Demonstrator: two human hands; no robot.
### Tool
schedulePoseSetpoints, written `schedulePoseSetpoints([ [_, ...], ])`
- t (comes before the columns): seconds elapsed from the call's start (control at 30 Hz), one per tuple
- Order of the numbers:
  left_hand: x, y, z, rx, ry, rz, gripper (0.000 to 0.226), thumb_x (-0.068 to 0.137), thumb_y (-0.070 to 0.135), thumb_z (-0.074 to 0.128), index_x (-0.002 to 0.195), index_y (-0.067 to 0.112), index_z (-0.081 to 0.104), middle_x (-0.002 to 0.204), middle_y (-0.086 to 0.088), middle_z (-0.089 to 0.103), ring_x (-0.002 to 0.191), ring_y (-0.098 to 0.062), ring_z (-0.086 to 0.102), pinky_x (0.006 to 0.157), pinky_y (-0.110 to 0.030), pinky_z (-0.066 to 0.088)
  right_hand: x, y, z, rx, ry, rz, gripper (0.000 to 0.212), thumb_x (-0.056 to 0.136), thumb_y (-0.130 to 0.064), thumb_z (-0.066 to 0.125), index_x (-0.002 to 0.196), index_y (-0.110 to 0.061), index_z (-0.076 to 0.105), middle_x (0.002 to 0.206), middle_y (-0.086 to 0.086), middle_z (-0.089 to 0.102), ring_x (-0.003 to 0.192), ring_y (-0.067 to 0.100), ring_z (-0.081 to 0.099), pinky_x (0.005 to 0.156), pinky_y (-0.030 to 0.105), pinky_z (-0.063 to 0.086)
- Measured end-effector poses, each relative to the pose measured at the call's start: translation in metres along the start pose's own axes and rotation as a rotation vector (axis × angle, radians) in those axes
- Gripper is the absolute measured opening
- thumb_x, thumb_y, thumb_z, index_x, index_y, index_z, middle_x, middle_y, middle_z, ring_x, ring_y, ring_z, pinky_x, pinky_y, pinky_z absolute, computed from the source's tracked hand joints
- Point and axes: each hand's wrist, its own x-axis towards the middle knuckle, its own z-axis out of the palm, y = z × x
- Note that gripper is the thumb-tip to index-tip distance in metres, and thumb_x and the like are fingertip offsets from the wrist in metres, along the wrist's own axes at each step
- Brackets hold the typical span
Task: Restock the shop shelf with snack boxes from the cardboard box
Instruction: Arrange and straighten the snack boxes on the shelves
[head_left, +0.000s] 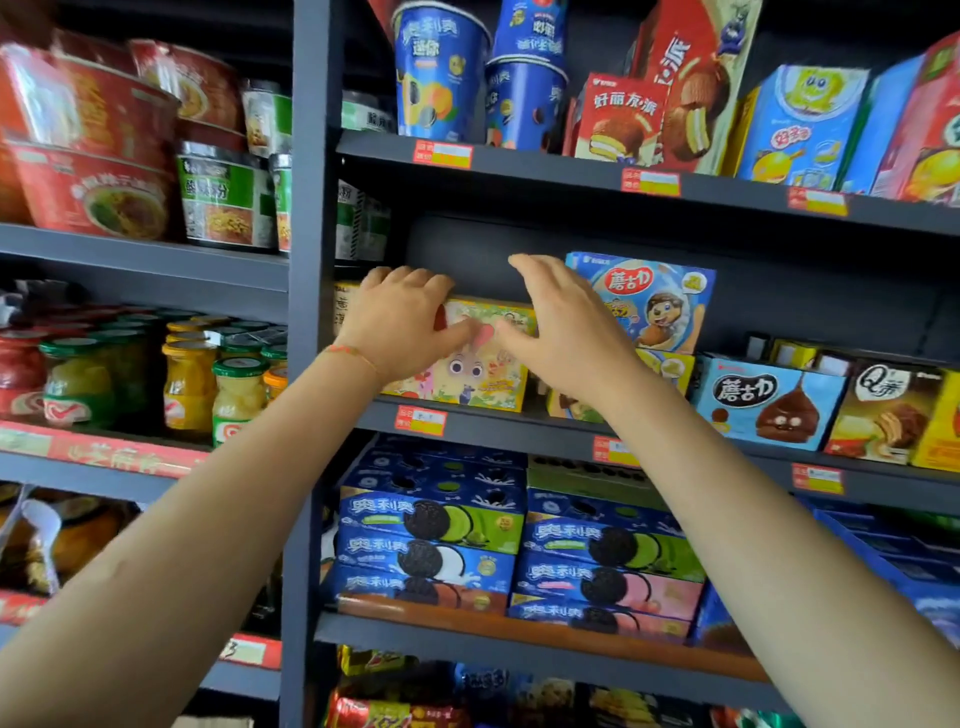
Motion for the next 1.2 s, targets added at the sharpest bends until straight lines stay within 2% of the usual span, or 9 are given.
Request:
schedulePoseSetpoints([
  [0.13, 0.014, -0.007, -0.016, -0.026, -0.188, -0.071, 0.09, 0.082, 0.083, 0.042, 0.148, 0.021, 0.041, 0.15, -0.007, 0.047, 0.139, -0.028, 0.039, 0.115, -0.043, 0.028, 0.017, 0.002, 0.0, -0.028, -0.118, -0.071, 0.077, 0.093, -0.047, 0.061, 0.152, -0.012, 0.026, 0.155, 0.007, 0.033, 0.143, 0.024, 0.031, 0.114, 0.037, 0.03],
  [0.23, 0.011, -0.007, -0.021, -0.021, -0.288, -0.098, 0.093, 0.079, 0.087, 0.038, 0.147, 0.024, 0.043, 0.145, -0.006, 0.052, 0.133, -0.028, 0.047, 0.111, -0.042, 0.035, 0.037, 0.001, 0.013, -0.168, -0.193, -0.113, 0.087, 0.084, -0.061, 0.065, 0.146, -0.01, 0.032, 0.148, 0.012, 0.04, 0.139, 0.029, 0.034, 0.112, 0.039, 0.031],
  [0.33, 0.007, -0.01, -0.019, -0.054, -0.247, -0.102, 0.075, 0.089, 0.076, 0.04, 0.145, 0.028, 0.047, 0.144, -0.007, 0.054, 0.132, -0.029, 0.048, 0.109, -0.039, 0.035, 0.048, 0.002, 0.029, -0.198, -0.295, -0.064, 0.091, 0.078, -0.072, 0.061, 0.143, -0.014, 0.035, 0.144, 0.013, 0.045, 0.134, 0.032, 0.041, 0.107, 0.044, 0.035],
  [0.4, 0.006, -0.013, -0.018, -0.073, -0.23, -0.11, 0.068, 0.091, 0.072, 0.04, 0.144, 0.03, 0.049, 0.143, -0.006, 0.055, 0.133, -0.029, 0.047, 0.11, -0.039, 0.032, 0.048, 0.003, 0.037, -0.176, -0.347, -0.009, 0.087, 0.08, -0.076, 0.055, 0.143, -0.02, 0.036, 0.142, 0.011, 0.047, 0.131, 0.032, 0.044, 0.099, 0.046, 0.04],
  [0.53, 0.005, -0.014, -0.015, -0.085, -0.221, -0.114, 0.064, 0.093, 0.072, 0.035, 0.142, 0.033, 0.05, 0.142, -0.005, 0.056, 0.133, -0.028, 0.046, 0.11, -0.04, 0.03, 0.043, 0.005, 0.043, -0.118, -0.284, 0.019, 0.059, 0.097, -0.063, 0.039, 0.141, -0.023, 0.039, 0.138, 0.01, 0.049, 0.128, 0.03, 0.045, 0.093, 0.045, 0.044],
  [0.7, 0.003, -0.011, -0.018, -0.094, -0.202, -0.118, 0.061, 0.096, 0.069, 0.029, 0.14, 0.033, 0.052, 0.14, -0.003, 0.058, 0.132, -0.026, 0.048, 0.111, -0.042, 0.028, 0.041, 0.001, 0.039, -0.085, -0.277, 0.042, 0.047, 0.103, -0.053, 0.032, 0.137, -0.021, 0.044, 0.131, 0.01, 0.053, 0.125, 0.03, 0.047, 0.09, 0.044, 0.044],
  [0.97, 0.004, -0.016, -0.016, -0.123, -0.182, -0.083, 0.057, 0.097, 0.067, 0.027, 0.136, 0.033, 0.052, 0.135, -0.005, 0.06, 0.128, -0.027, 0.05, 0.112, -0.046, 0.028, 0.04, -0.007, 0.035, -0.102, -0.268, 0.065, 0.044, 0.104, -0.051, 0.032, 0.131, -0.02, 0.045, 0.125, 0.012, 0.054, 0.119, 0.03, 0.049, 0.086, 0.044, 0.044],
  [1.2, 0.001, -0.015, -0.012, -0.079, -0.148, -0.058, 0.058, 0.097, 0.066, 0.024, 0.137, 0.032, 0.051, 0.138, -0.004, 0.058, 0.129, -0.029, 0.049, 0.11, -0.046, 0.029, 0.034, -0.006, 0.037, -0.164, -0.255, 0.039, 0.051, 0.102, -0.056, 0.031, 0.138, -0.022, 0.04, 0.135, 0.009, 0.051, 0.127, 0.028, 0.045, 0.085, 0.042, 0.044],
])
